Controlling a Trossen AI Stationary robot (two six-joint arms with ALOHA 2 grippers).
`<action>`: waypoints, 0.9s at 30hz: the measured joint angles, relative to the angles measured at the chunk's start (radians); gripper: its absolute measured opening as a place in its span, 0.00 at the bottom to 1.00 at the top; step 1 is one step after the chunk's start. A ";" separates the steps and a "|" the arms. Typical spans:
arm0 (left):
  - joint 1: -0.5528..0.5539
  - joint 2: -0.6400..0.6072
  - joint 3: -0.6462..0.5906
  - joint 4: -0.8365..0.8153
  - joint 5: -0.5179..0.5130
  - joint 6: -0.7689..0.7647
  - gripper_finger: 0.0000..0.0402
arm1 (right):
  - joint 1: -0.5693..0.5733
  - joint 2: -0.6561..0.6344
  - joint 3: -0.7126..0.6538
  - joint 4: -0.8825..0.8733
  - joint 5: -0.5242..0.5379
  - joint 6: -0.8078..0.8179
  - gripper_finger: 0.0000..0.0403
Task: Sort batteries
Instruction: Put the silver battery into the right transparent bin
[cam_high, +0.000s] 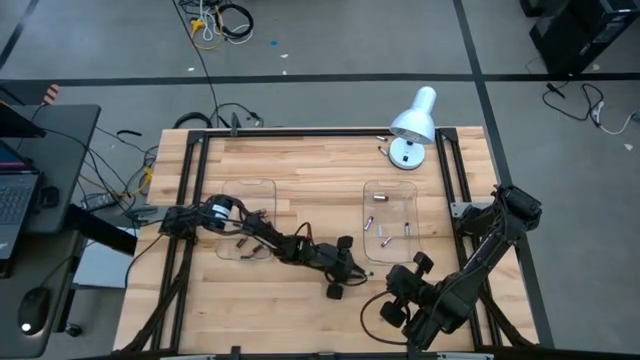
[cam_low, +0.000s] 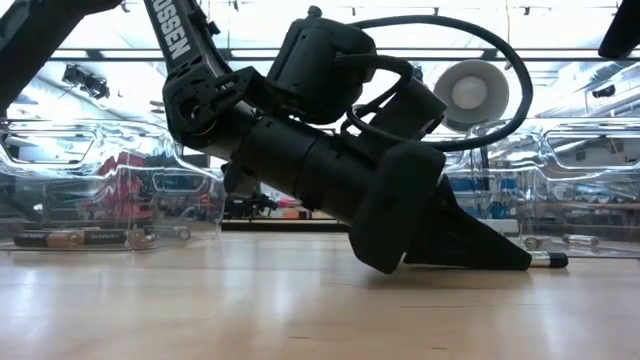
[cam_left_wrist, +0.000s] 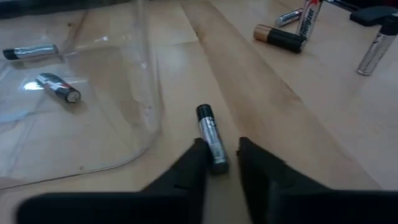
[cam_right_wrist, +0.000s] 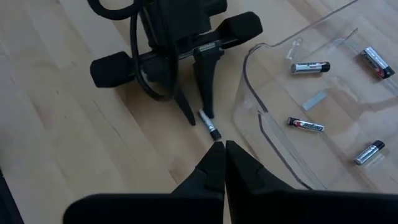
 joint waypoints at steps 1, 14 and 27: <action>-0.001 0.000 0.000 -0.001 0.001 -0.001 0.17 | 0.000 0.000 0.000 0.000 0.003 0.000 0.00; -0.030 -0.013 -0.005 0.020 0.001 -0.049 0.04 | -0.005 0.000 0.000 0.023 0.027 -0.002 0.00; -0.181 -0.302 -0.173 -0.037 -0.080 -0.006 0.03 | 0.065 0.000 0.000 0.184 0.360 -0.238 0.00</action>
